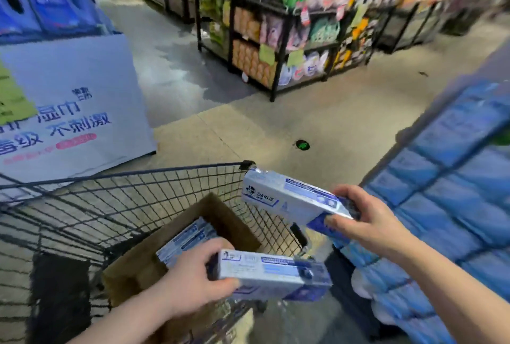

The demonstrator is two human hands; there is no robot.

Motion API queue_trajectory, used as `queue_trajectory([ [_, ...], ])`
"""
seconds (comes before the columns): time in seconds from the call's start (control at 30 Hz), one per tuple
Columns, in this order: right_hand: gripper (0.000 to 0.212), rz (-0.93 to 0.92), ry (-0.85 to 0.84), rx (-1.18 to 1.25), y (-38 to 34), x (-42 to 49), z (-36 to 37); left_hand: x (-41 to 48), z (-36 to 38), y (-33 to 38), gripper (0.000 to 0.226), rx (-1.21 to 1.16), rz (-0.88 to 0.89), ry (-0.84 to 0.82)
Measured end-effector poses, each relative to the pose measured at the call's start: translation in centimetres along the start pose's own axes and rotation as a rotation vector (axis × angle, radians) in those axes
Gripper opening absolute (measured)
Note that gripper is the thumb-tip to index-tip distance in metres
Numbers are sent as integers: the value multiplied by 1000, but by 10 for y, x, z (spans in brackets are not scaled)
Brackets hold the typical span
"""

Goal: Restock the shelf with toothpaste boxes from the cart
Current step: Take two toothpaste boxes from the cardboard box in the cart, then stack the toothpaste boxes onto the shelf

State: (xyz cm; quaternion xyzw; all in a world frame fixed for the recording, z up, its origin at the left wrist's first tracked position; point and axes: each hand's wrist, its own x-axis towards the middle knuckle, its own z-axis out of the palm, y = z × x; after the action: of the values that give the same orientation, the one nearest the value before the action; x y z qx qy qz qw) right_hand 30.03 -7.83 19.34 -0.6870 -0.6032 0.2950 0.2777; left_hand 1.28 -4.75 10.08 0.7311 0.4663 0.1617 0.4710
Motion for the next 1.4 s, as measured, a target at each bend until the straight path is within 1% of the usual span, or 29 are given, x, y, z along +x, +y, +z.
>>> queue_trajectory([
  [0.07,36,63,78,0,9,-34,-27,6,13,26,37,-33,72,-40],
  [0.13,36,127,163,3,22,-72,-53,10,31,52,44,-67,151,-107],
  [0.2,34,200,254,11,34,-116,-76,14,54,78,46,-94,202,-159],
  [0.4,33,419,517,33,69,-284,-133,-4,161,161,40,-188,322,-413],
  [0.57,32,556,704,-5,97,-449,-167,-60,275,230,41,-206,383,-640],
  [0.73,36,687,868,-19,118,-613,-192,-150,387,295,45,-187,437,-856],
  [0.83,37,744,965,-11,126,-701,-203,-203,449,330,40,-189,447,-957],
  [0.9,40,777,1010,-15,129,-750,-209,-231,483,350,47,-183,443,-1020],
  [0.97,39,795,1054,-14,133,-794,-214,-252,516,366,52,-168,432,-1067],
  [1.0,37,806,1074,-15,135,-813,-217,-262,531,375,50,-164,433,-1086],
  [1.07,37,824,1109,-29,141,-848,-222,-281,560,391,35,-135,459,-1108],
  [1.13,33,850,1158,-36,146,-875,-227,-295,588,406,22,-117,492,-1125],
  [1.27,32,902,1267,-44,164,-921,-241,-317,642,439,19,-64,553,-1166],
  [1.4,31,948,1334,-58,194,-962,-266,-329,705,475,15,-78,563,-1235],
])
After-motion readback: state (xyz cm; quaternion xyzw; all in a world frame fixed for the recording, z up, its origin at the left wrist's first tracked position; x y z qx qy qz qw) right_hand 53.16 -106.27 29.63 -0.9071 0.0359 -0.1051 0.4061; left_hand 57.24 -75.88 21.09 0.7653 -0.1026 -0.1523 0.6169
